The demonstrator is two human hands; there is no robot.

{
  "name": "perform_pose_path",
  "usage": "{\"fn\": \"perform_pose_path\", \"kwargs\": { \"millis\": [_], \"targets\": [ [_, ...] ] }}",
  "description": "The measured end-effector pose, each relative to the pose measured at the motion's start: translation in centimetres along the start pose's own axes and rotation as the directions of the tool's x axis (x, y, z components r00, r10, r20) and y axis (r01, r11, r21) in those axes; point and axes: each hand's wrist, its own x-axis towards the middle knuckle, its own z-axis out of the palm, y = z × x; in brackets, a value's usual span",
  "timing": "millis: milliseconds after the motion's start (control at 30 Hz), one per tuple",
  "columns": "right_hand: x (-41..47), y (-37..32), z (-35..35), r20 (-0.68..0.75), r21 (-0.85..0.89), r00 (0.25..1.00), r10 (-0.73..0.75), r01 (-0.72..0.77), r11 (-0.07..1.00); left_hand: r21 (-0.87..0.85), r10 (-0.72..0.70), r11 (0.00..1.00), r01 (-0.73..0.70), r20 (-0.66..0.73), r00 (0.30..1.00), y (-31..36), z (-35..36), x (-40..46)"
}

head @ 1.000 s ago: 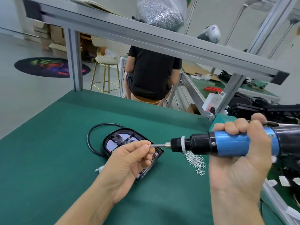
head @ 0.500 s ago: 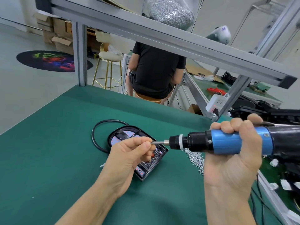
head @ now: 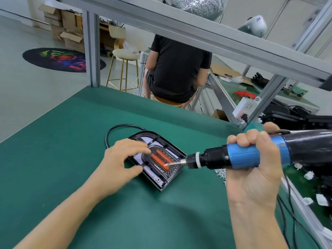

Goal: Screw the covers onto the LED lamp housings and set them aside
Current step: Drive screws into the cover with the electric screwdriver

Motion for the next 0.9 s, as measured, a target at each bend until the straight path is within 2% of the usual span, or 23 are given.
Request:
{"fn": "perform_pose_path", "kwargs": {
  "millis": [33, 100, 267, 433, 900],
  "targets": [
    [-0.2, 0.4, -0.2, 0.009, -0.026, 1.000, 0.011, -0.011, 1.000, 0.130, 0.037, 0.990, -0.048, 0.085, 0.996, -0.7, 0.3, -0.2],
    [-0.6, 1.4, -0.5, 0.018, -0.079, 0.999, 0.029, -0.027, 0.997, 0.276, 0.065, 0.954, -0.117, 0.189, 0.980, -1.6, 0.8, -0.6],
    [-1.2, 3.1, -1.2, 0.026, -0.168, 0.998, 0.056, -0.051, 0.985, 0.489, 0.215, 0.816, -0.309, 0.240, 0.947, -1.7, 1.4, -0.5],
    [-1.1, 3.7, -1.3, 0.046, -0.218, 0.997, 0.066, -0.055, 0.974, 0.495, 0.310, 0.787, -0.368, 0.198, 0.930, -1.2, 1.8, -0.4],
    [-1.2, 3.4, -0.3, 0.137, -0.288, 0.985, 0.103, -0.060, 0.956, 0.496, 0.320, 0.787, -0.367, 0.180, 0.930, -1.5, 2.0, -0.5]
  ]
}}
